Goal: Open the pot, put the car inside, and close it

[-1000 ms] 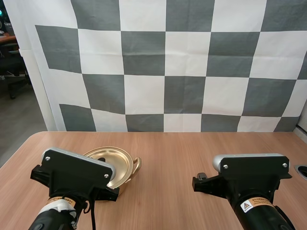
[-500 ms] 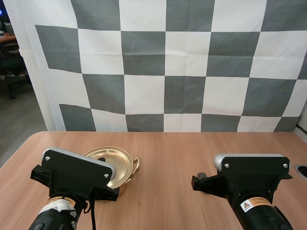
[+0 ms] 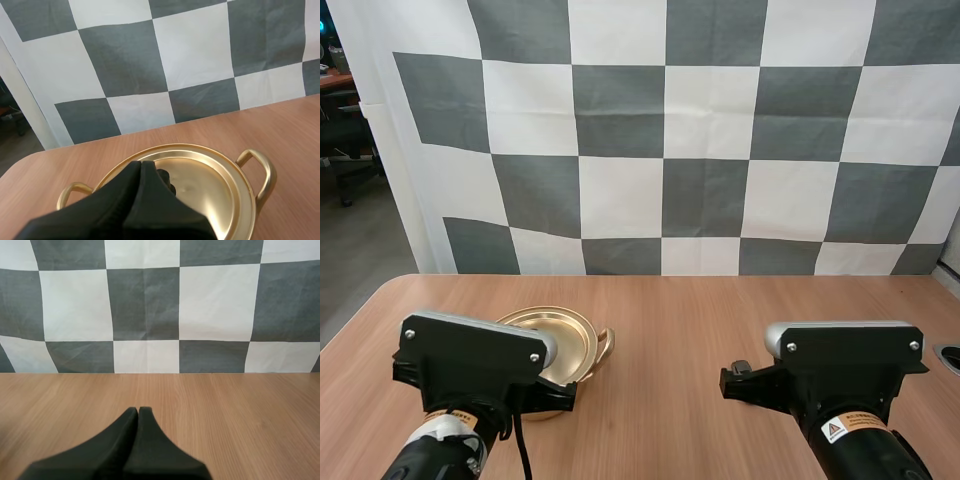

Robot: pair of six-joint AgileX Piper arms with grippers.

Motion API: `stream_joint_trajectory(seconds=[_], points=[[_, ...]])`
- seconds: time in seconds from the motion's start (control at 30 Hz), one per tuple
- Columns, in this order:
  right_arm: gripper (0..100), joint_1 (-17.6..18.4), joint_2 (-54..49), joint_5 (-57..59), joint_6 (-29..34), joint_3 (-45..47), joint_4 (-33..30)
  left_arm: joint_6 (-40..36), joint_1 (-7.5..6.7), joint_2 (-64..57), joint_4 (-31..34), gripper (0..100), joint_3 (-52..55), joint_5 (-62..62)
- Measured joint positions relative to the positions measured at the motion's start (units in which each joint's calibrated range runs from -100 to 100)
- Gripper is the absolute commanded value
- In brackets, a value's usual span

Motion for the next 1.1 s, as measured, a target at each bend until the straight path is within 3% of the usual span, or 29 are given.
stream_joint_trajectory(seconds=[0.33,0.57,0.93,1.1], points=[[0,0.0,0.0,-0.2,0.0,0.0,-9.8,0.0,0.0,0.0,-8.1,0,0.0,-6.7],[0,0.0,0.0,-12.7,0.0,0.0,-10.3,1.4,0.0,0.0,-16.1,0,0.0,-17.6],[0,0.0,0.0,-15.5,0.0,0.0,-11.6,9.4,0.0,0.0,-15.6,0,-0.2,-18.3],[0,0.0,0.0,-8.4,0.0,0.0,-10.9,9.8,0.0,0.2,-15.5,0,-5.9,-16.1]])
